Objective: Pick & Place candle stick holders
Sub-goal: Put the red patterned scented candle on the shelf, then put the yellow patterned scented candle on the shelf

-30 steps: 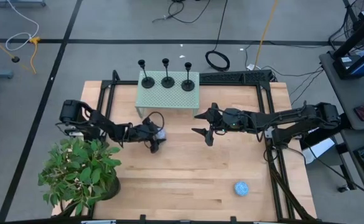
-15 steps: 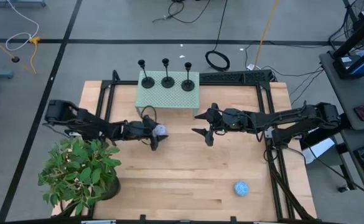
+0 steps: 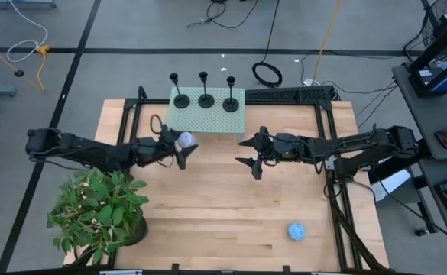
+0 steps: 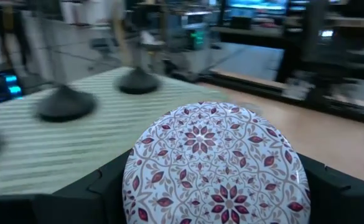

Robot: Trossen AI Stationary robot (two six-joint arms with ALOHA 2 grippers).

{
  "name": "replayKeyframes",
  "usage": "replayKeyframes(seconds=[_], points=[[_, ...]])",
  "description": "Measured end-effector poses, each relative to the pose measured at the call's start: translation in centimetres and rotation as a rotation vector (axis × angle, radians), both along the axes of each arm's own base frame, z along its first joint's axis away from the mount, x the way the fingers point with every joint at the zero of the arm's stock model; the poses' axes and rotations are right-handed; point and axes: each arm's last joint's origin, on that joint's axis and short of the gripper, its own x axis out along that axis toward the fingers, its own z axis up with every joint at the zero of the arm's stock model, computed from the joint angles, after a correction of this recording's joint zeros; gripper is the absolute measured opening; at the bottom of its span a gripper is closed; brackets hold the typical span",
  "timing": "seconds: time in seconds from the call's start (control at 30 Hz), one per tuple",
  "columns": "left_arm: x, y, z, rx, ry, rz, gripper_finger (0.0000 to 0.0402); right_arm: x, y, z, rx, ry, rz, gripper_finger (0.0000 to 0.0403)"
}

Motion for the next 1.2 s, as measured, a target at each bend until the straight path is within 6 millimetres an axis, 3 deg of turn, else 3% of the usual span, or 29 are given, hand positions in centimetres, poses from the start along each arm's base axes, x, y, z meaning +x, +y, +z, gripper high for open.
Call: replayKeyframes(seconds=[0.43,0.53,0.63,0.93,1.2], points=[[-2.4,5.7,0.3,0.052,0.073,0.318,0.0294,0.0,0.0,0.0,0.0,0.0,0.0,0.0279],[-2.9,6.6,-0.2,0.039,0.12,0.367,0.0311,0.0,0.0,0.0,0.0,0.0,0.0,0.0279],[-3.2,7.0,-0.6,0.018,0.16,0.34,0.0321,0.0,0.0,0.0,0.0,0.0,0.0,0.0279],[-3.4,7.7,-0.6,0.021,0.162,0.268,0.0297,0.0,0.0,0.0,-0.027,0.005,0.008,0.0279],[-3.6,8.3,0.2,0.09,0.114,0.293,0.0349,0.0,0.0,0.0,-0.028,0.005,0.009,0.0279]])
